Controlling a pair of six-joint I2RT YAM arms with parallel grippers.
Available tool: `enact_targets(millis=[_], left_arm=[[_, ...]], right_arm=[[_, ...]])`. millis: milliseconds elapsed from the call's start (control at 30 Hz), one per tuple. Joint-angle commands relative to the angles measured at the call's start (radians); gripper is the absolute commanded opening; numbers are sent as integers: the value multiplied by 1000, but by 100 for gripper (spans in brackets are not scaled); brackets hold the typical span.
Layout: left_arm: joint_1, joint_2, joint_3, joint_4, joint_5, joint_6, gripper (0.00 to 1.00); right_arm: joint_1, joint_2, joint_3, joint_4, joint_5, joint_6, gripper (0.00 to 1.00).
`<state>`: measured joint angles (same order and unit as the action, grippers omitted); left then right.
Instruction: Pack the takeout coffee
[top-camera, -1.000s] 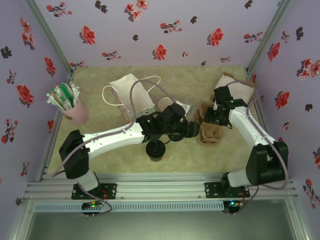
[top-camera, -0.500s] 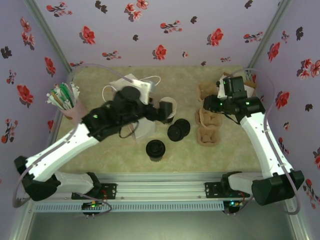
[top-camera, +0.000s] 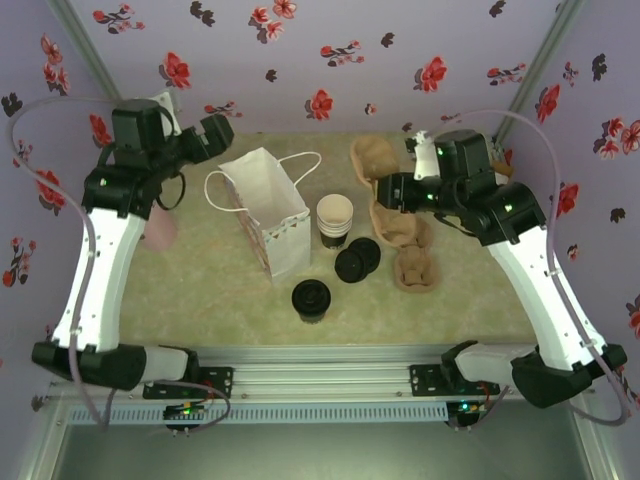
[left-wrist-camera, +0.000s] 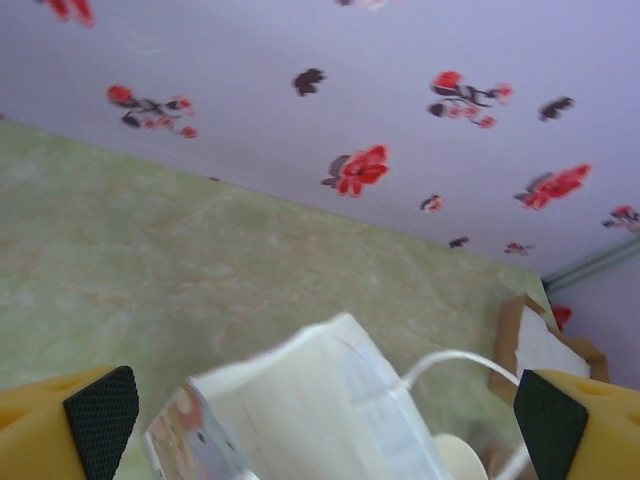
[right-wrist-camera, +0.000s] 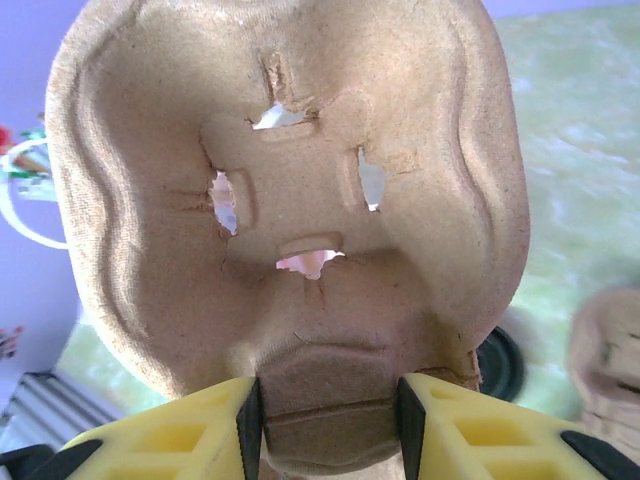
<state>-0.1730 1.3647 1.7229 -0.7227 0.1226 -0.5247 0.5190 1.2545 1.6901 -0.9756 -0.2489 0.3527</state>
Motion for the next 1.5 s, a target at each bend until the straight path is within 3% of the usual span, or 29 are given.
enact_targets(millis=[0, 133, 433, 733, 967, 1467], left_arm=[[100, 104, 24, 20, 154, -69, 94], [140, 238, 80, 14, 160, -71, 83], [136, 517, 196, -27, 160, -49, 50], [95, 635, 153, 22, 162, -54, 49], [76, 636, 59, 90, 205, -64, 48], [9, 516, -164, 225, 242, -96, 48]], right_arm=[[65, 54, 90, 0, -28, 26, 41], [143, 143, 206, 10, -37, 37, 42], [268, 376, 437, 56, -53, 62, 42], [275, 591, 652, 86, -77, 106, 41], [274, 727, 767, 82, -90, 139, 41], [280, 707, 658, 36, -82, 147, 40]])
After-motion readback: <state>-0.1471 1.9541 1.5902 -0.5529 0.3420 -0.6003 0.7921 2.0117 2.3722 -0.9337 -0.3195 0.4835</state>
